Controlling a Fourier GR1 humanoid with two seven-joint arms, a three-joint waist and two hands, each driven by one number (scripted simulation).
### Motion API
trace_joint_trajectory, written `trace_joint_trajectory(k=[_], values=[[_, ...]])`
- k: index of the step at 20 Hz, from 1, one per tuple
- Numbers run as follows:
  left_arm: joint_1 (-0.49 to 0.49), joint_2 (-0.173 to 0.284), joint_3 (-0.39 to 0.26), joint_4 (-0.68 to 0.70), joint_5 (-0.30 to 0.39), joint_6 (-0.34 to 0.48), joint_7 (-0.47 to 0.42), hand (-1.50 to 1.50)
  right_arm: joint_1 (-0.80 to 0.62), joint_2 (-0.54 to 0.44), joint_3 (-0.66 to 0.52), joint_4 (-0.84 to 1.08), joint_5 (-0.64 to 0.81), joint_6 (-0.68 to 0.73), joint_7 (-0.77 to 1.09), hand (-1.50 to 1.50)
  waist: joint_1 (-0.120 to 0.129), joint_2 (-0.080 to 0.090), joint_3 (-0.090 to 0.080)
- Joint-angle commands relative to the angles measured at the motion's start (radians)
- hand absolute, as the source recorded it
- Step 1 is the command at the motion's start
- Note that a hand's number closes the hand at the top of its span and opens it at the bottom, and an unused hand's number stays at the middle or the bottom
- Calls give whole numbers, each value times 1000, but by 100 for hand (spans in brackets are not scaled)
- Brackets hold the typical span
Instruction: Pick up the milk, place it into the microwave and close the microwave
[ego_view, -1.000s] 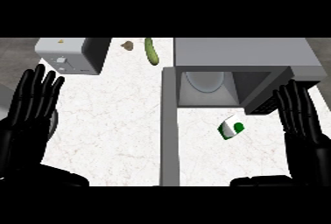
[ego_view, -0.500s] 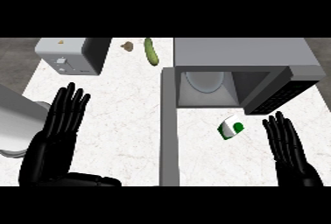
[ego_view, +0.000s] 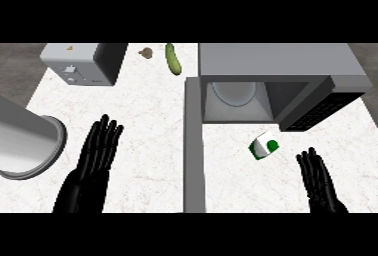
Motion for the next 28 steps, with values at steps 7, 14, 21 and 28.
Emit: trace_joint_trajectory(k=[7,14,21,28], values=[[69,11,-61,25,3,24,-76,-150,-162,20,-107,234,-20,-42,-63,-150,3,1,0],[79,9,-93,66,12,35,-111,-150,-228,16,-159,489,-16,-36,-251,-150,3,1,0],[165,67,-67,1,70,-15,-134,-150,-386,-7,-256,800,1,-73,-409,-150,8,2,0],[225,131,26,2,172,-103,-189,-150,-558,-31,-331,1094,8,-129,-528,-150,12,3,0]])
